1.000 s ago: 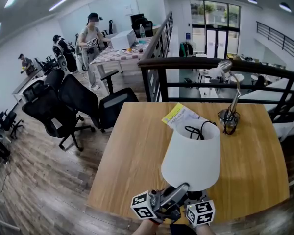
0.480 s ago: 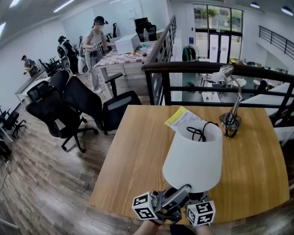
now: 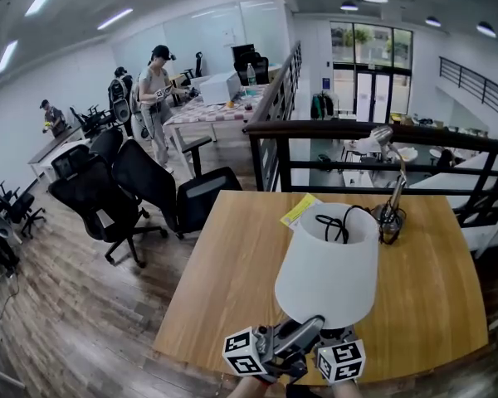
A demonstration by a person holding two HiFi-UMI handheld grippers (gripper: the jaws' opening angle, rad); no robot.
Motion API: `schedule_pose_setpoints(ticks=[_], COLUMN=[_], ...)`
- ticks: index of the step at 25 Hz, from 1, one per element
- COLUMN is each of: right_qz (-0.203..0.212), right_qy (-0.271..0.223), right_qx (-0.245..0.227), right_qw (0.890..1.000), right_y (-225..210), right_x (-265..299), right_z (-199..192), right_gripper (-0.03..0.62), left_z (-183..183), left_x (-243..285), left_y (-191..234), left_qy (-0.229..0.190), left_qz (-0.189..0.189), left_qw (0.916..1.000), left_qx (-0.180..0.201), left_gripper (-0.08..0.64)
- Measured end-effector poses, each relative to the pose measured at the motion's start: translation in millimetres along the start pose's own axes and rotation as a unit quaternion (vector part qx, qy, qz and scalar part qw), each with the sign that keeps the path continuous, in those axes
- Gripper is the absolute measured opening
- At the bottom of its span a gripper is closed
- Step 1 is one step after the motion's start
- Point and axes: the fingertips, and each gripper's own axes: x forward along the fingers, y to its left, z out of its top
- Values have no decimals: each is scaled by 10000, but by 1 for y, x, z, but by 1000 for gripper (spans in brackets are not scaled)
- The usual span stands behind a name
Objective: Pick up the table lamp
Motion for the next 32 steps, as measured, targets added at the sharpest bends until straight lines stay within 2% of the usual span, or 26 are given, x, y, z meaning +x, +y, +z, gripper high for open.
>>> schedule_pose_setpoints(ticks=[16, 32], right_qz=[-106, -105], right_qy=[-576, -952], right_qx=[-514, -793], right_qw=[9970, 9922], right_y=[0, 7], right_x=[-9, -21], right_z=[61, 98], right_gripper=[155, 155], left_z=[26, 43], left_x=[24, 39], left_y=[-33, -63], left_qy=[-151, -252], left_qz=[-471, -737], left_qw=[9981, 9948], left_qx=[359, 651], left_gripper=[16, 15])
